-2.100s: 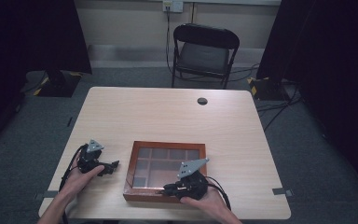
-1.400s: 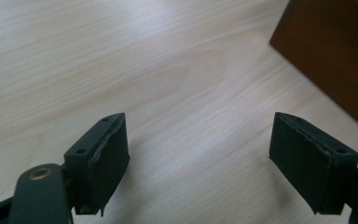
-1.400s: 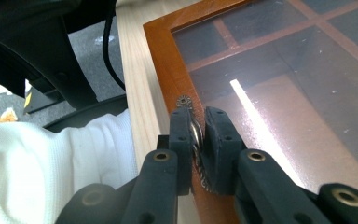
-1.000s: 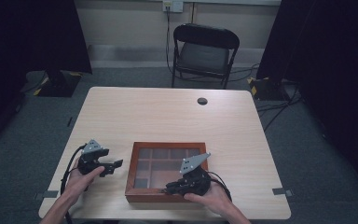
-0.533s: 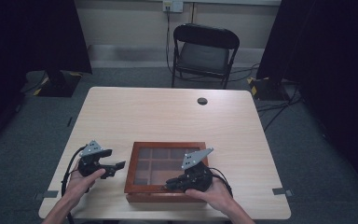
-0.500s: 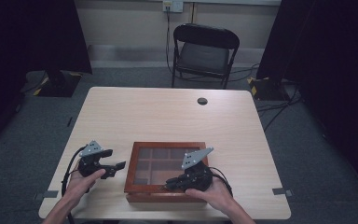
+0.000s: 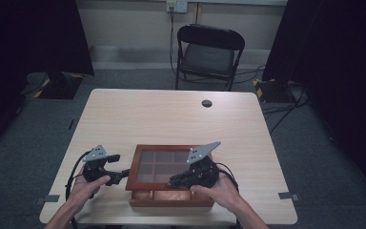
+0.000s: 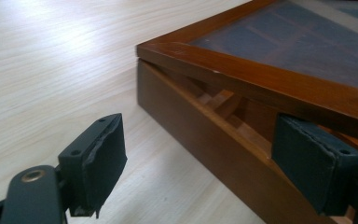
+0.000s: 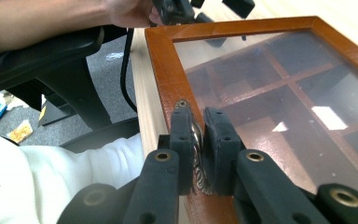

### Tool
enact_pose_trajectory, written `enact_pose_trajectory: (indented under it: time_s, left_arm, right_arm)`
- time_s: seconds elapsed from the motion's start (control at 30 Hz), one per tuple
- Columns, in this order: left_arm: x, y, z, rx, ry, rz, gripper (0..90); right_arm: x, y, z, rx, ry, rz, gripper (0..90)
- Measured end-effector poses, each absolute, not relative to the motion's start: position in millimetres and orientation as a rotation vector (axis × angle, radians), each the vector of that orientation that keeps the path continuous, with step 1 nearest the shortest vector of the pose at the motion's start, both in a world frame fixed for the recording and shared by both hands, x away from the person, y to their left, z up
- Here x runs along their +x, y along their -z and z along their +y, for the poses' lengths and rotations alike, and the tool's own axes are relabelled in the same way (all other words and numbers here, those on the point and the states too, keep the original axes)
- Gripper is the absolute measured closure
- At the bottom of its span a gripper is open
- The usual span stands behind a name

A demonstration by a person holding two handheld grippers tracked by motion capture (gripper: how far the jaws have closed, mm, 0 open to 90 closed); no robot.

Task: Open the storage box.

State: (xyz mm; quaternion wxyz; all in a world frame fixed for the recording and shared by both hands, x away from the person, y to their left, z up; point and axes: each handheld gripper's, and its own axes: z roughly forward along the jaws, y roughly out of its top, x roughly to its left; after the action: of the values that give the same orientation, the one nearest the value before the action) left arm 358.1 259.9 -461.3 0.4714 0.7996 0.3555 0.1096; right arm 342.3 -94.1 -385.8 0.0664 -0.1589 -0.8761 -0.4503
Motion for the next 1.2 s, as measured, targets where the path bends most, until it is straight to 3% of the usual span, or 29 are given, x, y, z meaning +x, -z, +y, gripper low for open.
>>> enact_pose_trajectory:
  time_s: [0.53, 0.57, 0.6, 0.7, 0.87, 0.9, 1.07, 1.2]
  left_arm:
    - [349.9, 454.4, 242.6, 1.938, -0.285, 0.718, 16.7]
    - [350.0, 454.6, 241.3, 1.942, -0.284, 0.717, 16.6]
    - [350.4, 454.6, 240.7, 1.948, -0.294, 0.706, 16.6]
    - [349.7, 453.9, 239.9, 1.944, -0.303, 0.708, 16.8]
    - [350.2, 453.3, 240.0, 1.941, -0.306, 0.705, 16.7]
    - [350.5, 452.5, 240.2, 1.932, -0.303, 0.709, 16.8]
    - [351.1, 449.7, 240.2, 1.916, -0.308, 0.712, 18.0]
    - [351.6, 447.6, 239.0, 1.904, -0.287, 0.71, 18.0]
  right_arm:
    - [348.2, 371.9, -95.4, -0.48, 1.373, -2.643, 82.9]
    - [347.8, 372.2, -96.4, -0.493, 1.399, -2.634, 74.5]
    - [347.8, 372.2, -96.4, -0.493, 1.399, -2.634, 74.5]
    - [349.4, 369.3, -102.9, -0.553, 1.468, -2.601, 60.2]
    - [350.0, 366.1, -124.2, -0.65, 1.56, -2.589, 46.4]
    - [348.4, 366.7, -130.9, -0.666, 1.569, -2.588, 39.4]
    - [343.1, 370.3, -144.3, -0.716, 1.547, -2.605, 26.8]
    - [338.6, 376.7, -155.3, -0.733, 1.573, -2.59, 23.3]
